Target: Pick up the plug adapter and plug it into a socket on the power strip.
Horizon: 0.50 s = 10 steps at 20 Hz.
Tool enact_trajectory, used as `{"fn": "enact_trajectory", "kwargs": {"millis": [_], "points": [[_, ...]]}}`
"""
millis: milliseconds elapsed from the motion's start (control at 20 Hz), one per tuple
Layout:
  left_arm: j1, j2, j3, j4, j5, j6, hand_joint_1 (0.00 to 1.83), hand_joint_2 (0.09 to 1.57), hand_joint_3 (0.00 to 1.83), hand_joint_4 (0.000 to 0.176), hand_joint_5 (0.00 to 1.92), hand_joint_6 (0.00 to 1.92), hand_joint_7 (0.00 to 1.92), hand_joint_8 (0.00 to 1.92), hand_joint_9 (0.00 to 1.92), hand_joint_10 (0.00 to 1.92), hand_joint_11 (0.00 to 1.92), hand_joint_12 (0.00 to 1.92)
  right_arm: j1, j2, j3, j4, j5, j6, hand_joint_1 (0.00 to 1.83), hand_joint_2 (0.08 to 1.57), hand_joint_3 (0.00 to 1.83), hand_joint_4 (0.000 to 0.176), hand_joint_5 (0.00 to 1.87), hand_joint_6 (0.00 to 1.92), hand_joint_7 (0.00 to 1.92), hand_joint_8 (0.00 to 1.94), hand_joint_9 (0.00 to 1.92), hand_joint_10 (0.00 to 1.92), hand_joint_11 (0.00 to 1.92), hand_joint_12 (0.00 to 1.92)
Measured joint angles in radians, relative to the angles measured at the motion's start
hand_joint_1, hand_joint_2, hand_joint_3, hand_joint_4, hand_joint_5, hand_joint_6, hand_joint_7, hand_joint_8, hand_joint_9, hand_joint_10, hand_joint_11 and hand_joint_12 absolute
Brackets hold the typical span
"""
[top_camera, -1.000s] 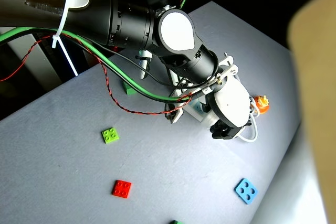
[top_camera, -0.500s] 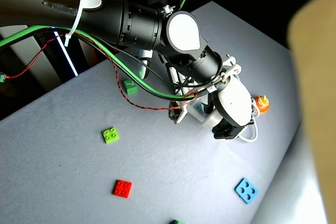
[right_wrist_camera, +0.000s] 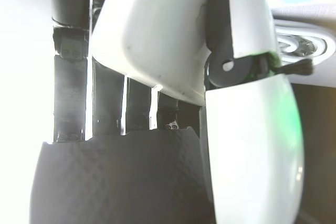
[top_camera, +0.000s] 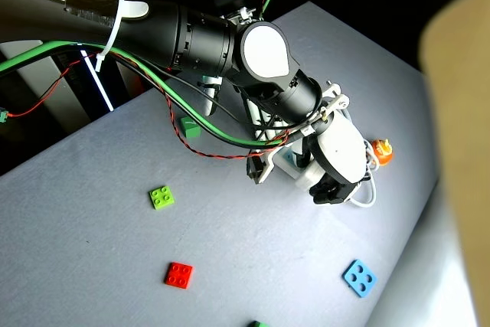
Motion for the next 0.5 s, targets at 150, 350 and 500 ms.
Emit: {"fn": "enact_trajectory", "kwargs": {"millis": [150,350,500], "points": [[0.001,0.000,-0.001,0.005,0.000,0.000,0.00,1.19,0.00,0.000,0.10,0.00,0.14,0.01,0.14,0.01,0.00,0.38,0.001,0.024,-0.031,-0.002,0.002,0.000,1.26,1.05,0.00,0.000,1.07,0.76,1.20,0.73,1.35,0.00,0.89,0.85],[0.010,0.000,-0.002,0.012,0.002,-0.002,0.00,1.19,0.00,0.000,0.07,0.00,0.13,0.00,0.12,0.00,0.00,0.31,0.001,0.037,-0.048,-0.002,0.007,0.001,1.26,1.06,0.00,0.000,1.03,0.81,1.19,0.75,1.37,0.01,0.93,0.84],[0.010,0.000,-0.003,0.011,0.002,-0.003,0.00,1.19,0.00,0.000,0.06,0.00,0.10,0.00,0.10,0.00,0.00,0.27,0.001,0.042,-0.048,-0.001,0.016,0.001,1.26,1.06,0.00,0.000,1.05,0.77,1.19,0.75,1.37,0.01,0.90,0.85]]}}
